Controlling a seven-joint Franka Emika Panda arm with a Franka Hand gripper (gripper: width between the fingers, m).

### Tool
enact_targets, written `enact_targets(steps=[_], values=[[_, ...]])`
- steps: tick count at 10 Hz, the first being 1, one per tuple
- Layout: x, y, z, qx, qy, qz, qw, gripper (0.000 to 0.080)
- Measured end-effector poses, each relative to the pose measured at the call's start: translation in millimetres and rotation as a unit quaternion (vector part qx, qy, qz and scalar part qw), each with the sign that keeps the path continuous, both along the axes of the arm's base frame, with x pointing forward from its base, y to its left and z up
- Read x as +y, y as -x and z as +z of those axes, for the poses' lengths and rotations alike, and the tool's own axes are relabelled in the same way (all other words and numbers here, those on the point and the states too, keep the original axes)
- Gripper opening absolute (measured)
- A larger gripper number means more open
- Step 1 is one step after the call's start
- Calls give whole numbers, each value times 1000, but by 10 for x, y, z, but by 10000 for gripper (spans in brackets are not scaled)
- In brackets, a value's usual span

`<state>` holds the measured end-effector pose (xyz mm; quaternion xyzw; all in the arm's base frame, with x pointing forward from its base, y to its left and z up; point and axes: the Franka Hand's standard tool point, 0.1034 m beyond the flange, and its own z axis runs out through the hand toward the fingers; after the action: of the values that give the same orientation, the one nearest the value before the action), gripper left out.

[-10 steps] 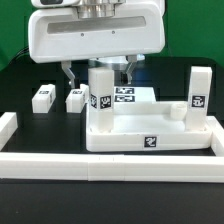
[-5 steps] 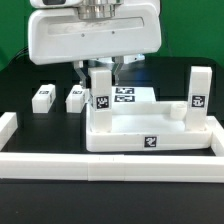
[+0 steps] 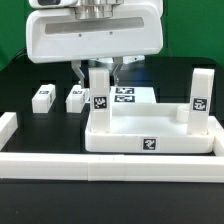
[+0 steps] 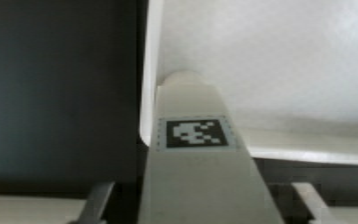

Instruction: Assemble desk

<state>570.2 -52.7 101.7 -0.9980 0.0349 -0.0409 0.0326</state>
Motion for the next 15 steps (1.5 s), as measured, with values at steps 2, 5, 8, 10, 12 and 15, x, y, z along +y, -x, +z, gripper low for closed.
enact_targets(steps=[2,5,8,10,12,15], values=[[-6,2,-1,4,-6,-121,993,288],[-105,10,-3,4,-6,-200,980,289],[-113,13,-8,6,-11,-239,971,571],[-106,15,8,7,-12,-242,970,625],[9,117,241,7,-28,-288,957,645],[307,304,301,17,-41,-357,933,649]])
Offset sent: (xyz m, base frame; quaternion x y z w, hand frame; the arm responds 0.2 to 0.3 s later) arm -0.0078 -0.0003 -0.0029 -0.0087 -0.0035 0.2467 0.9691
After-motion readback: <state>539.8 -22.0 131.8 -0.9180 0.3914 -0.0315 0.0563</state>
